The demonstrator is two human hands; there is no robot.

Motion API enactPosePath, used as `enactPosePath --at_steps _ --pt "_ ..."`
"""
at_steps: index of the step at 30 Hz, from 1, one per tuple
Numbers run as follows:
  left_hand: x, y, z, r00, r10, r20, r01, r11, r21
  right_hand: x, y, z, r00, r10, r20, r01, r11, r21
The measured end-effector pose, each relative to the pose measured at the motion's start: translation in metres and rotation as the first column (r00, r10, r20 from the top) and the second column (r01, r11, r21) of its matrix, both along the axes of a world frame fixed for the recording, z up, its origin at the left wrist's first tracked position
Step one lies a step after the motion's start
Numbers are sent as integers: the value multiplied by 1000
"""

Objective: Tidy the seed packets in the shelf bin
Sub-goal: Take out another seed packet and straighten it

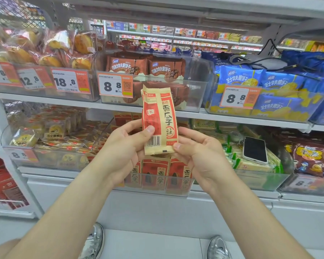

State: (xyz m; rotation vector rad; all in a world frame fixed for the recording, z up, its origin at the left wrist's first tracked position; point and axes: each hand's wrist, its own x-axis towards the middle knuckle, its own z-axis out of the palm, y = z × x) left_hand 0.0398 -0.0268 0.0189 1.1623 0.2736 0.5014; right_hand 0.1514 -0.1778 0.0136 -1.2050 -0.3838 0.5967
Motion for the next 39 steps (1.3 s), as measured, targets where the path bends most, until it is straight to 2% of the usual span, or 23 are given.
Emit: enactPosePath --at_steps 2,4,6,8,9,12,15,18,21,25,27,29,31,33,36,39 --pt "1 0 -1 998 38 -48 -36 999 37 -2 -2 3 989 10 151 9 992 -122" --pt "3 -1 -3 988 136 -79 -134 990 35 -4 -2 4 935 92 341 21 949 -313" --pt "5 -3 -5 971 216 -102 -217 976 1 -8 0 1 893 214 395 -8 887 -462" --pt "6 -7 -7 971 205 -124 -206 978 1 -11 3 -4 873 272 405 -23 852 -523" --pt "6 -9 -9 976 172 -135 -172 985 11 -12 4 -6 870 251 424 -3 863 -505" --pt "5 -14 -10 981 49 -186 -39 998 56 -10 5 -4 914 51 403 86 945 -315" --pt "4 -15 -10 974 -21 -226 45 994 101 -9 5 -3 972 -44 231 95 972 -214" --pt "5 -18 -11 980 -76 -184 97 989 108 -12 6 -4 990 -111 85 121 984 -132" --pt "5 -20 -10 983 -98 -155 118 985 124 -13 8 -3 982 -167 92 176 980 -99" --pt "3 -19 -11 985 -91 -144 108 987 117 -15 8 -2 985 -143 98 151 986 -75" --pt "4 -20 -9 991 -46 -122 56 995 84 -15 6 0 978 -135 158 149 986 -81" --pt "5 -22 -7 990 68 -124 -57 994 94 -15 8 -1 942 -156 298 195 975 -106" --pt "6 -22 -6 964 231 -131 -208 963 172 -16 12 -7 838 -202 506 296 949 -112" --pt "7 -21 -8 931 358 -68 -327 903 278 -19 17 -15 728 -233 645 375 923 -89" --pt "7 -20 -13 915 404 23 -352 765 540 -24 19 -19 661 -297 689 414 910 -5" --pt "4 -21 -14 941 339 -19 -261 758 598 -28 19 -17 652 -349 674 402 912 83"
